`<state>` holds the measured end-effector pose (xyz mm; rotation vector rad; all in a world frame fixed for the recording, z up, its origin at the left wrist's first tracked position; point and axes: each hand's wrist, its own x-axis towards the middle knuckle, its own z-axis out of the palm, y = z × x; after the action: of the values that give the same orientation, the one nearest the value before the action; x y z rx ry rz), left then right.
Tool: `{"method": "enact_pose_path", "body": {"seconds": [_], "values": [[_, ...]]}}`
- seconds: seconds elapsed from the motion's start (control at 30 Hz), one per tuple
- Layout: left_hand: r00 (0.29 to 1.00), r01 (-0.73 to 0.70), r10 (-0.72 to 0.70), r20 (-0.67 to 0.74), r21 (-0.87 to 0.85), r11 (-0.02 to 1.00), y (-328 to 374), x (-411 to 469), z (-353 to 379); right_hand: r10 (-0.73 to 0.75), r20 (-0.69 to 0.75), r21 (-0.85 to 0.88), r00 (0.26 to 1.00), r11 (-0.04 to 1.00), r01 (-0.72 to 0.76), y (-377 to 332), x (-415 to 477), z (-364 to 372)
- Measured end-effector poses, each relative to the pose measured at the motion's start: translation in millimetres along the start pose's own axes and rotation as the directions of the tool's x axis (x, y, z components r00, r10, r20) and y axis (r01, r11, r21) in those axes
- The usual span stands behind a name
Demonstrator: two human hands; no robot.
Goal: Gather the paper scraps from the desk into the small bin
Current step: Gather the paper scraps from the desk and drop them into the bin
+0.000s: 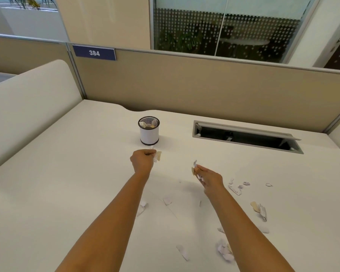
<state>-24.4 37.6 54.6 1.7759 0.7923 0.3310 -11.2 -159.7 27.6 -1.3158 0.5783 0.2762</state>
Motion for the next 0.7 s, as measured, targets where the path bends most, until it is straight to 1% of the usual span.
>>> {"method": "enact_pose_path", "body": {"seconds": [0.07, 0.13, 0.2, 0.3, 0.4, 0.57, 0.7], "values": [[0.999, -0.029, 0.029, -0.022, 0.01, 1.0, 11, 20, -2, 0.03, 0.057, 0.117, 0.998, 0.992, -0.037, -19, 3, 24], [0.998, -0.053, 0.054, -0.041, 0.019, 0.998, 25, 39, -4, 0.023, 0.095, 0.16, 0.995, 0.986, -0.038, -36, 7, 45], [0.994, -0.096, 0.098, -0.053, 0.033, 0.995, 38, 58, -4, 0.002, 0.099, 0.134, 0.995, 0.991, -0.015, -52, 12, 64], [0.985, -0.161, 0.165, -0.055, 0.077, 0.984, 55, 86, -2, -0.065, 0.079, 0.115, 0.995, 0.992, 0.055, -69, 24, 87], [0.978, -0.2, 0.206, -0.028, 0.13, 0.971, 65, 112, 5, -0.119, 0.054, 0.089, 0.991, 0.99, 0.113, -82, 39, 106], [0.954, -0.297, 0.294, 0.051, 0.265, 0.917, 66, 144, 23, -0.206, 0.052, 0.008, 0.977, 0.979, 0.205, -97, 60, 142], [0.948, -0.316, 0.275, 0.158, 0.412, 0.855, 62, 163, 34, -0.312, 0.01, -0.165, 0.95, 0.937, 0.309, -100, 74, 173]]}}
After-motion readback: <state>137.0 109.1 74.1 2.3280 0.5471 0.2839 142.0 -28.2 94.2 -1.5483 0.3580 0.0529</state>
